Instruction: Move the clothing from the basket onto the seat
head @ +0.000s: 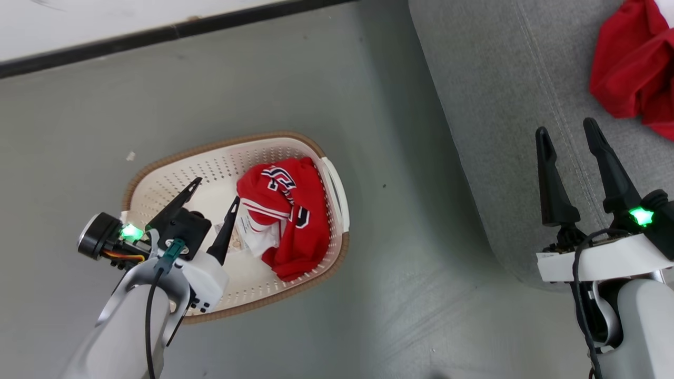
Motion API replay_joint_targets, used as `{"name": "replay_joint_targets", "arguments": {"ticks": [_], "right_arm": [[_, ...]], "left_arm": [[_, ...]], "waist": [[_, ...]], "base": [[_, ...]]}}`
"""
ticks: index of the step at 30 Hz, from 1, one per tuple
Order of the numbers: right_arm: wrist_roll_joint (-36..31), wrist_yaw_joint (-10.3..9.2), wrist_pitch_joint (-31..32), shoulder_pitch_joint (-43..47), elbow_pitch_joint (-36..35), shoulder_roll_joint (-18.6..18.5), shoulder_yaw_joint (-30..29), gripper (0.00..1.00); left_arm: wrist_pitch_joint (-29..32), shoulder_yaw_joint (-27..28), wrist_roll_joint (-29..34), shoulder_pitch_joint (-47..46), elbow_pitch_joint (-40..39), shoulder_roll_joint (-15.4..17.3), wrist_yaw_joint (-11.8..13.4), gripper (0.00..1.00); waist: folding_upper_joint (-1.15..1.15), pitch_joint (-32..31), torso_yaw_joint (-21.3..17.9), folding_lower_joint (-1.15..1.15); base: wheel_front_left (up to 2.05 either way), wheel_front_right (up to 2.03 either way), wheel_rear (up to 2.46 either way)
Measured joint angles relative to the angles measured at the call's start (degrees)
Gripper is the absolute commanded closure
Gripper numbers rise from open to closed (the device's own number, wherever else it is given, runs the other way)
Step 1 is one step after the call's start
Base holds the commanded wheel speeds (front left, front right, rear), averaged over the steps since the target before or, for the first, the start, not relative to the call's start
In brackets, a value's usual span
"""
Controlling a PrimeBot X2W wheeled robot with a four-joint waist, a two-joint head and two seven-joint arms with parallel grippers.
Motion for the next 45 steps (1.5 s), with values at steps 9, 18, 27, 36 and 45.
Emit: {"name": "replay_joint_targets", "arguments": {"ticks": [9, 18, 27, 36, 45], "right_arm": [[0.51, 0.0, 0.0, -2.26, -0.05, 0.23, 1.43, 0.0], [1.54, 0.0, -0.01, -4.57, -0.1, 0.42, 2.59, 0.0], [2.32, 0.0, -0.01, -6.51, -0.05, 0.49, 3.54, 0.0], [4.89, 0.0, -0.15, -8.36, -0.01, 0.53, 4.95, 0.0], [6.72, 0.0, -0.15, -10.37, 0.07, 0.54, 5.84, 0.0]], "left_arm": [[1.09, -1.42, 2.41, -4.39, 3.76, 0.25, -0.52, 0.0], [2.61, -3.18, 4.32, -8.4, 7.92, 0.99, -1.05, 0.0], [4.12, -4.49, 6.65, -13.07, 11.2, 1.32, -1.98, 0.0], [4.64, -6.26, 9.23, -17.31, 13.43, 1.57, -2.53, 0.0], [5.94, -8.0, 11.43, -20.23, 15.74, 1.71, -2.53, 0.0]], "waist": [[0.0, 3.98, -2.22, 0.0], [0.0, 7.94, -4.5, 0.0], [0.0, 11.43, -6.68, 0.0], [0.0, 14.41, -8.61, 0.0], [0.0, 16.79, -10.08, 0.0]], "base": [[0.0, 0.0, 0.0], [0.0, 0.0, 0.0], [0.0, 0.0, 0.0], [0.0, 0.0, 0.0], [0.0, 0.0, 0.0]]}}
